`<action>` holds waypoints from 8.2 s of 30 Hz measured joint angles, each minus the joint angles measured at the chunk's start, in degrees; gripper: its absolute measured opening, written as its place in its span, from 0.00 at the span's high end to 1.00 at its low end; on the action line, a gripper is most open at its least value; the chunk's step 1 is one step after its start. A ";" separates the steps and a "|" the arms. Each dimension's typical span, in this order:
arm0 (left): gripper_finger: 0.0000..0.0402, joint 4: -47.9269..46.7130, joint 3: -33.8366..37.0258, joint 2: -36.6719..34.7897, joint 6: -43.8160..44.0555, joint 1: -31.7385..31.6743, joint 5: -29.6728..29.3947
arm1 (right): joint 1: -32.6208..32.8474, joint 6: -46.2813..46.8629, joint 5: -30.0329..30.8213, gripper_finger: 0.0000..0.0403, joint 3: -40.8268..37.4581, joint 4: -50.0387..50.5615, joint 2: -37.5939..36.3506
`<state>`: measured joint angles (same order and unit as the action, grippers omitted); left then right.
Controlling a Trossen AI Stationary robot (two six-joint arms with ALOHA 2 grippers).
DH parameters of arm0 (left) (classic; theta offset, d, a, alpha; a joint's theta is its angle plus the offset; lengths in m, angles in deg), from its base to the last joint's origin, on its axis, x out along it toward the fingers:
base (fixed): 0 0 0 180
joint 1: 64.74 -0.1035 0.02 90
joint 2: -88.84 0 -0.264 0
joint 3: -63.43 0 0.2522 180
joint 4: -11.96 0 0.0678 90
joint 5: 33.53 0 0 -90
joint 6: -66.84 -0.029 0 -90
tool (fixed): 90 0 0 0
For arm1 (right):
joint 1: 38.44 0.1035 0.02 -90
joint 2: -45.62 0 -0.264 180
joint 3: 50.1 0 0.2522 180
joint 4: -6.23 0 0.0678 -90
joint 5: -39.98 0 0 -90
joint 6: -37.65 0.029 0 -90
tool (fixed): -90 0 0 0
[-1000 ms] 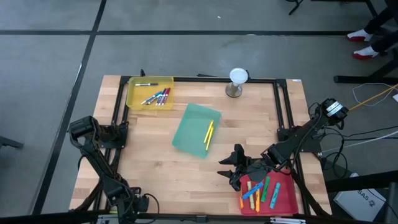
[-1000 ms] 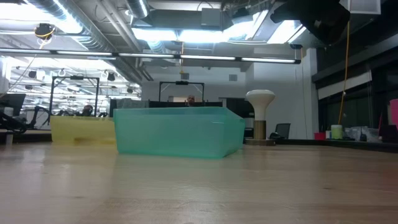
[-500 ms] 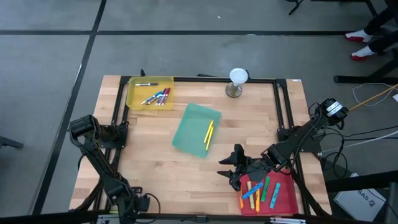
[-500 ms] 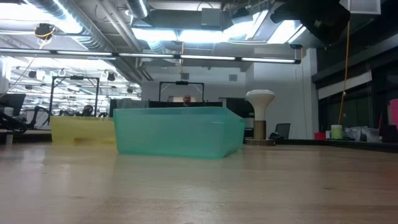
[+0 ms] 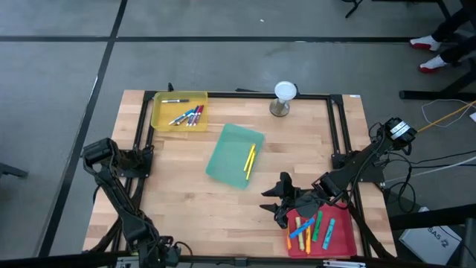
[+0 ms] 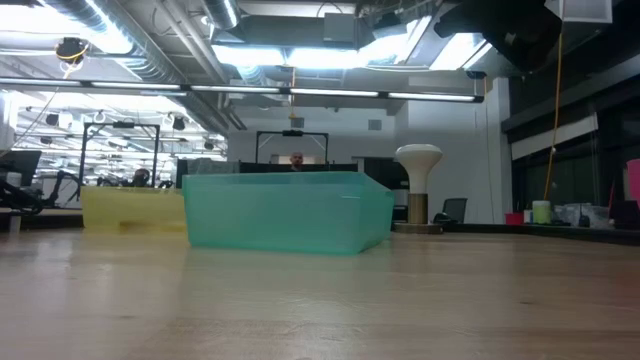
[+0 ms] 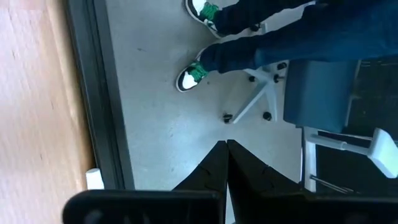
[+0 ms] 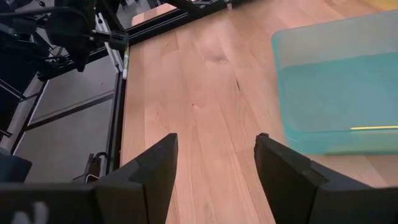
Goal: Pick & Place Markers
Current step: Put the green marker pen into the yellow bin
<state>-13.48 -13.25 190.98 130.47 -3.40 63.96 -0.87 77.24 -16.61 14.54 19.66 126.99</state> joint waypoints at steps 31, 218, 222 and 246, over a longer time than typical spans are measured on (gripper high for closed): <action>1.00 -14.07 -7.77 8.37 0.22 0.35 -0.09 | 0.02 0.22 -0.02 0.48 -0.01 -0.02 0.00; 0.49 -37.08 9.96 -11.59 -18.57 -25.86 -10.79 | 0.00 -2.51 2.58 0.48 -0.01 0.22 0.00; 0.49 -36.13 9.93 -11.66 -24.40 -29.08 -10.92 | 0.00 -2.54 2.57 0.48 0.00 0.23 0.00; 0.53 -26.99 16.69 -11.66 -75.66 -40.94 -10.69 | 0.00 -2.32 2.56 0.48 0.01 0.22 0.00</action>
<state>-40.47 3.44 179.32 54.82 -44.34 53.27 -0.87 74.93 -14.06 14.55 19.87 126.99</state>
